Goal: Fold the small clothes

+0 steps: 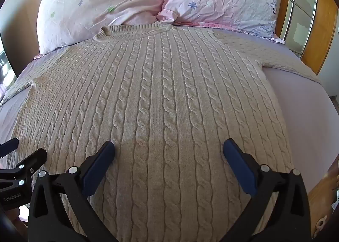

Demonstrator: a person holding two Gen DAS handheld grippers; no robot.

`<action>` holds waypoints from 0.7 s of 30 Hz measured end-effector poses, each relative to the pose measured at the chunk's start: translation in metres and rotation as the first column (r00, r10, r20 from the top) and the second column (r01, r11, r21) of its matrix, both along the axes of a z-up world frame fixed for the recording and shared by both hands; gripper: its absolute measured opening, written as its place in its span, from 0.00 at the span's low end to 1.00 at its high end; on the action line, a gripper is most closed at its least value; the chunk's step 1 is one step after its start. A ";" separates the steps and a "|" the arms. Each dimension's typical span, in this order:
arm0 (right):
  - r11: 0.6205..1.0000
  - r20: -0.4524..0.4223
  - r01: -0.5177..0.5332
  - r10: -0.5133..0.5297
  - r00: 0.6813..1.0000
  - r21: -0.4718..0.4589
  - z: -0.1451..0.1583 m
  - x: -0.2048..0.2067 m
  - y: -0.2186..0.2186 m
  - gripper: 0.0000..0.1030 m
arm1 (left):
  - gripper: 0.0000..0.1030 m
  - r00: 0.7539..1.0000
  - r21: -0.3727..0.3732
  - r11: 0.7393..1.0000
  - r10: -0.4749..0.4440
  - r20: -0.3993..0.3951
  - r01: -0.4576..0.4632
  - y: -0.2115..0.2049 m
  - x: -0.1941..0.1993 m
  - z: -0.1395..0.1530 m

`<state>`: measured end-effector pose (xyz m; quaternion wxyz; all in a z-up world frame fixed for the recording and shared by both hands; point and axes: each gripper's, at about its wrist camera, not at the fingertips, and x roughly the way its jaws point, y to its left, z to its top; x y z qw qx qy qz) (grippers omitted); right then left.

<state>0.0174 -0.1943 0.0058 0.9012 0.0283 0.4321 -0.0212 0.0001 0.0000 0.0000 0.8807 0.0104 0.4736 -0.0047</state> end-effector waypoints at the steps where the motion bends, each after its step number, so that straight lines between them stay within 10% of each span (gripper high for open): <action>1: 1.000 -0.001 0.000 0.000 1.000 0.000 0.000 0.000 0.000 0.99 | 0.98 1.000 0.002 1.000 0.000 0.002 0.000 0.000 0.000 0.000; 21: 1.000 0.004 0.000 0.000 1.000 0.000 0.002 0.000 0.000 0.99 | 0.98 1.000 0.000 1.000 0.000 0.008 0.000 0.000 0.000 0.000</action>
